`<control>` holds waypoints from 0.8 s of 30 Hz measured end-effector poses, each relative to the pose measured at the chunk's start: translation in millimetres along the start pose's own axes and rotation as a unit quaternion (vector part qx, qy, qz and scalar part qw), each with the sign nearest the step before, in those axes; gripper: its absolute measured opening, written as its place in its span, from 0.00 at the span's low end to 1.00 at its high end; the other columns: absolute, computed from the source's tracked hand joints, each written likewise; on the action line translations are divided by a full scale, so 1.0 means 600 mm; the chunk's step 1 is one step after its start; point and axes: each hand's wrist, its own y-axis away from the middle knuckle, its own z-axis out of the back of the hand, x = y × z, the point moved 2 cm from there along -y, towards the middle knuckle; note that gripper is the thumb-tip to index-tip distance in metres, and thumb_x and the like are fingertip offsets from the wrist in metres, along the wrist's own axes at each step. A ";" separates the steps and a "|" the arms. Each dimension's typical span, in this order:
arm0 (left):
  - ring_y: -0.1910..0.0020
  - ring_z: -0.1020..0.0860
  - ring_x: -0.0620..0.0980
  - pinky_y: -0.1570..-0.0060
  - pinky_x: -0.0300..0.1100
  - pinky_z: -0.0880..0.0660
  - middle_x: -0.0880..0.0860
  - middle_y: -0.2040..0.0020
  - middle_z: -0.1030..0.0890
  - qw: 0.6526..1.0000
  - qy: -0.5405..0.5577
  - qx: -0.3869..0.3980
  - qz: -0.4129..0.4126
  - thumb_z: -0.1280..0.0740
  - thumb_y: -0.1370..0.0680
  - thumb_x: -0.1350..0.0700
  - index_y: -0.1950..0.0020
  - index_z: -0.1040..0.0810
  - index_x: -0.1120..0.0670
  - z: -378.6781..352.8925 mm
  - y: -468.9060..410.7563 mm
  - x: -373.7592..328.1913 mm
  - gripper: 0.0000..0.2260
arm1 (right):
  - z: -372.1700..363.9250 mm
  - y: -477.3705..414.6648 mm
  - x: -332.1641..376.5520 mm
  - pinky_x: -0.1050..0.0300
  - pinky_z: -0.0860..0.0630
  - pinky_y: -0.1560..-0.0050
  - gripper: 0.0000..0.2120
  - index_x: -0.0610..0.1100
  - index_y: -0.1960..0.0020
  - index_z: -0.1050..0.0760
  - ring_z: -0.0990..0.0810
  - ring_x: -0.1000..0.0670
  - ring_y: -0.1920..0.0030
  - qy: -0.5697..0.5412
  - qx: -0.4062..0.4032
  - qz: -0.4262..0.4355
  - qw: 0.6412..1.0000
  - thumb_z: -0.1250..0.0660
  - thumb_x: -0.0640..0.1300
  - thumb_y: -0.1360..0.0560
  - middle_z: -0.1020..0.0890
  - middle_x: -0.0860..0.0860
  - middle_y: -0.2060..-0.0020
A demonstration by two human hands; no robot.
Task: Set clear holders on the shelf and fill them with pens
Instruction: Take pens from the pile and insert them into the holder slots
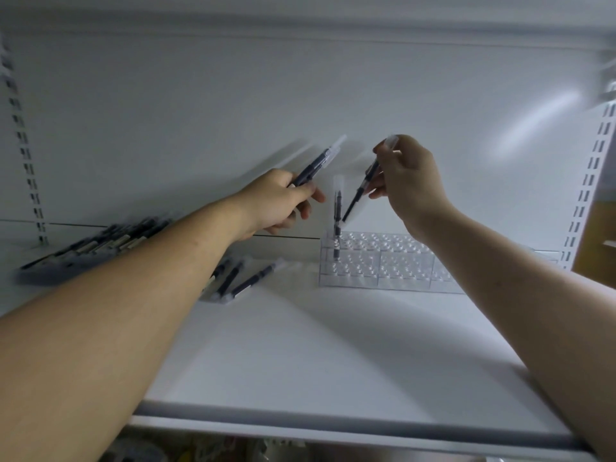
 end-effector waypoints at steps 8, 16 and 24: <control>0.76 0.37 0.44 0.77 0.38 0.42 0.49 0.65 0.28 1.000 0.002 0.005 -0.002 0.41 0.12 0.51 0.41 0.19 0.55 -0.001 -0.002 0.001 0.13 | -0.007 0.009 0.004 0.43 0.17 0.58 0.07 0.41 0.47 0.26 0.17 0.48 0.68 0.086 0.024 0.038 0.995 0.42 0.41 0.15 0.19 0.46 0.63; 0.76 0.38 0.43 0.77 0.37 0.41 0.47 0.65 0.32 1.000 0.000 -0.013 -0.002 0.40 0.12 0.52 0.40 0.20 0.53 -0.001 -0.003 -0.001 0.11 | -0.027 0.020 0.005 0.41 0.17 0.54 0.08 0.48 0.50 0.26 0.15 0.46 0.66 0.154 0.104 0.064 0.981 0.41 0.44 0.14 0.18 0.51 0.66; 0.73 0.38 0.44 0.75 0.38 0.41 0.48 0.64 0.33 0.999 0.033 -0.011 -0.024 0.41 0.12 0.51 0.39 0.21 0.55 0.001 -0.005 -0.001 0.13 | -0.042 0.029 -0.007 0.44 0.18 0.58 0.06 0.50 0.51 0.25 0.13 0.44 0.61 0.229 0.176 0.030 0.957 0.38 0.47 0.16 0.15 0.51 0.67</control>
